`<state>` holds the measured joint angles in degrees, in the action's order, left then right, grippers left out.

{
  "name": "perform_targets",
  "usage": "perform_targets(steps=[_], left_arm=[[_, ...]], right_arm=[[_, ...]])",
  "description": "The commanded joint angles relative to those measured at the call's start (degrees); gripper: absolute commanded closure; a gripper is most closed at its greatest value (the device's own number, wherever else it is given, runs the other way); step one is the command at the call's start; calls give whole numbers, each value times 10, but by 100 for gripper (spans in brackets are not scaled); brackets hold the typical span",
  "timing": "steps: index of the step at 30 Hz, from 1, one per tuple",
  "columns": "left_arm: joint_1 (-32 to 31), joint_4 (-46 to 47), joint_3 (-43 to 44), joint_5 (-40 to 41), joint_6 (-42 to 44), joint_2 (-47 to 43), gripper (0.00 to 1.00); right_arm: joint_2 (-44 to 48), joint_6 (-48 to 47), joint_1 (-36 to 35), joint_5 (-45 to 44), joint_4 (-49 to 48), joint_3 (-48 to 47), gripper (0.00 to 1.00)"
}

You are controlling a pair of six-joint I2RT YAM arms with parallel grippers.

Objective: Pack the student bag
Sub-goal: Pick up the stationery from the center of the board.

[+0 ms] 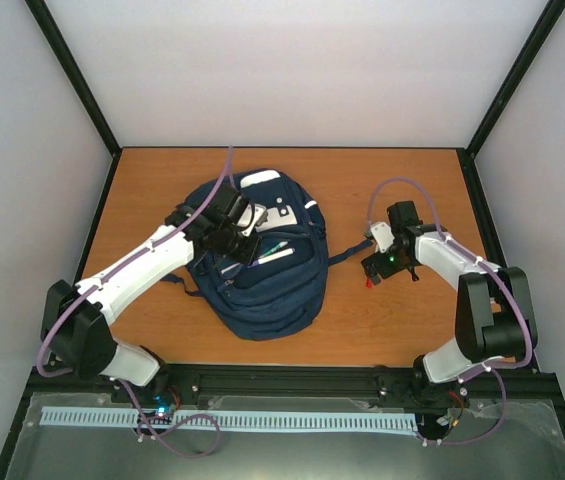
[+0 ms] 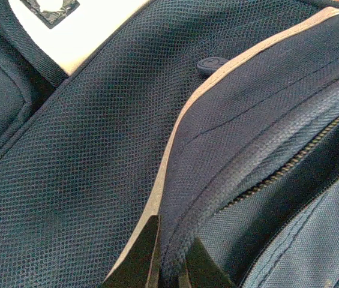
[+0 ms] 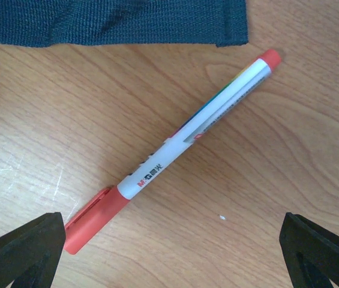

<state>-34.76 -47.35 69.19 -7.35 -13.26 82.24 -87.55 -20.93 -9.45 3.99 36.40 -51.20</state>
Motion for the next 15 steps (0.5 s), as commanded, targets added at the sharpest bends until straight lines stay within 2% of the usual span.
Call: perform_targets(steps=[1,8,15], left_arm=[[2,22,27,-5,2,17,99],[3,19,27,-1,3,15,99],[2,25,16,1,0,12,99]], right_arm=[[-9,5,2,30,-7,4,0],[-45,1,2,60,5,-10,10],[-67,-4,1,37,1,-15,21]])
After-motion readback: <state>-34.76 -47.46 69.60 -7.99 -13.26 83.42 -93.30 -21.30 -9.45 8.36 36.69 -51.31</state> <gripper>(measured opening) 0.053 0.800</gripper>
